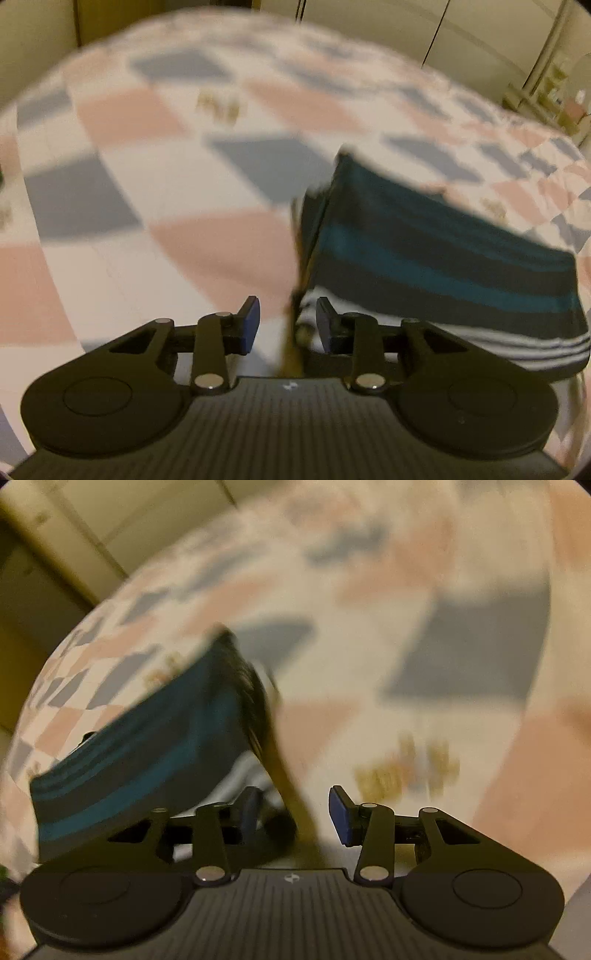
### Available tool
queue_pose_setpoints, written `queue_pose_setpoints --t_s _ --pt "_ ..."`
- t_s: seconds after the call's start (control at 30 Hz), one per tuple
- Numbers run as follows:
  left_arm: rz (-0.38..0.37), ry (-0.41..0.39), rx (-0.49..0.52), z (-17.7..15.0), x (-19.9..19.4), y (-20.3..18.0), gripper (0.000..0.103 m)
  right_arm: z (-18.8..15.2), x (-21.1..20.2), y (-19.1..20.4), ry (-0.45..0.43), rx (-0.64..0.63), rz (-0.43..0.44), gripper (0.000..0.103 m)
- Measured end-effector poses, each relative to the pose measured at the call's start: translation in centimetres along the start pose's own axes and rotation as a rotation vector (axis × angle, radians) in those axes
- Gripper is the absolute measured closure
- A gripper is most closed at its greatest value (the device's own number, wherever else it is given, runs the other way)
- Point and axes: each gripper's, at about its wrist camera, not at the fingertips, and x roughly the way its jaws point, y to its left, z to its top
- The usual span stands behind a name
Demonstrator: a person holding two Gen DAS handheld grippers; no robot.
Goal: Fold clothes
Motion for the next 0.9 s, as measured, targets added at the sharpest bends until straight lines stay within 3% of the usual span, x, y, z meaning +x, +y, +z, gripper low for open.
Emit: queue_pose_setpoints --t_s 0.1,0.2,0.27,0.3,0.37,0.43,0.53,0.57,0.63,0.7,0.9 --pt "-0.008 -0.051 0.04 0.0 -0.4 -2.0 0.075 0.0 -0.8 2.9 -0.126 -0.092 -0.026 0.061" --pt "-0.055 0.002 0.106 -0.5 1.7 -3.7 0.068 -0.2 1.2 3.6 -0.054 -0.09 0.095 0.066" --pt "-0.012 0.075 0.143 -1.0 4.0 -3.9 0.072 -0.6 2.9 3.5 0.009 -0.105 0.063 0.071" --pt "-0.008 0.071 0.118 -0.8 3.9 -3.6 0.081 -0.6 3.2 2.9 0.015 -0.09 0.037 0.08" --pt "0.0 0.063 0.066 -0.3 3.7 -2.9 0.082 -0.4 3.2 2.0 0.014 -0.051 0.015 0.084" --pt "0.011 0.041 0.049 0.0 2.6 -2.8 0.071 0.0 1.4 2.4 -0.036 -0.063 0.047 0.075" --pt "0.015 0.102 0.032 -0.2 1.6 -3.6 0.068 -0.2 0.4 2.5 -0.023 -0.049 0.082 0.06" --pt "0.024 0.14 0.027 -0.5 1.7 -3.8 0.067 -0.2 0.1 2.6 -0.018 -0.043 0.093 0.06" --pt "0.1 0.236 0.066 -1.7 2.4 -4.8 0.066 -1.0 2.3 2.2 0.114 -0.008 0.043 0.061" --pt "0.141 0.263 0.091 -2.2 1.7 -5.8 0.066 -1.4 2.3 2.1 0.117 0.017 0.032 0.06" --pt "0.104 0.24 0.029 -2.4 -4.1 -8.5 0.058 -1.6 -3.3 3.6 0.023 0.023 0.15 0.054"
